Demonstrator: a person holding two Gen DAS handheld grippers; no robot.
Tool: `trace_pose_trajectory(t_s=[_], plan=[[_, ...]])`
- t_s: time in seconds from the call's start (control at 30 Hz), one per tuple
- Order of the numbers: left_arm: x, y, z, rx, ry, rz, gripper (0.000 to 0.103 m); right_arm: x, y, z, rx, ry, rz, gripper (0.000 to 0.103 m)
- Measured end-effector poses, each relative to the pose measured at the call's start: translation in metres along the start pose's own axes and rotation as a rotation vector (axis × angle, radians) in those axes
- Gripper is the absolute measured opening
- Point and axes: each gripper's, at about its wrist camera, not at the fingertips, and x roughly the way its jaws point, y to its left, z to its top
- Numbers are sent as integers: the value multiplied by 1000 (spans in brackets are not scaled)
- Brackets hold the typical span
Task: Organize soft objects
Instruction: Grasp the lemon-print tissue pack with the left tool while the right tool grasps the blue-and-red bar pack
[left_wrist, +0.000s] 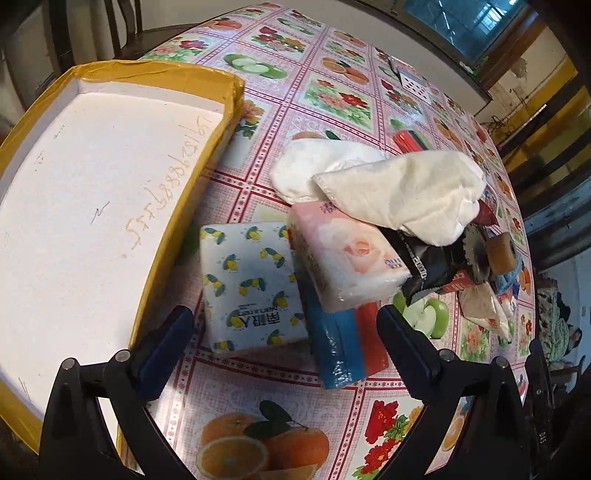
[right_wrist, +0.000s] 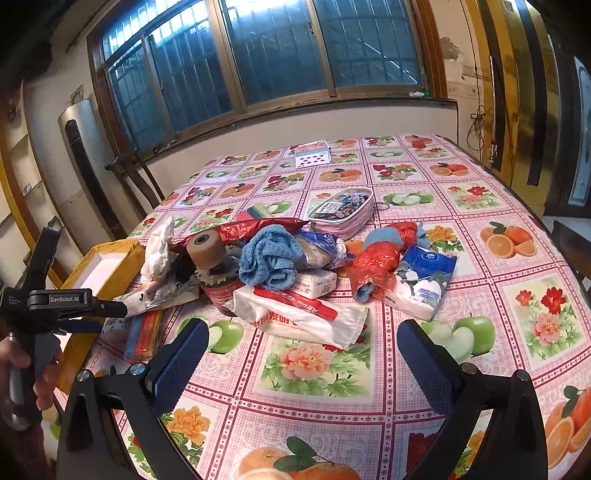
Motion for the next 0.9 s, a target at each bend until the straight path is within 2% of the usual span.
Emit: trace_pose_trajectory(t_s=[0.27, 0.37, 0.47, 0.67, 0.77, 0.83, 0.87, 0.9], plan=[[4, 7, 7, -86, -6, 21, 100, 1, -2, -1, 13, 10, 10, 103], [4, 7, 5, -65, -3, 27, 99, 3, -1, 0, 8, 20, 21, 103], [2, 11, 4, -64, -9, 42, 92, 5, 5, 1, -9, 23, 24, 103], [19, -6, 3, 38, 22, 150, 91, 6, 13, 0, -17, 24, 42, 103], [22, -9, 7, 34, 31, 142, 89, 6, 10, -1, -11, 27, 41, 103], [22, -9, 9, 39, 30, 140, 82, 5, 7, 0, -1, 26, 39, 103], [20, -9, 10, 40, 26, 140, 70, 5, 5, 0, 6, 24, 39, 103], [18, -8, 10, 45, 25, 148, 52, 3, 3, 1, 15, 22, 43, 103]])
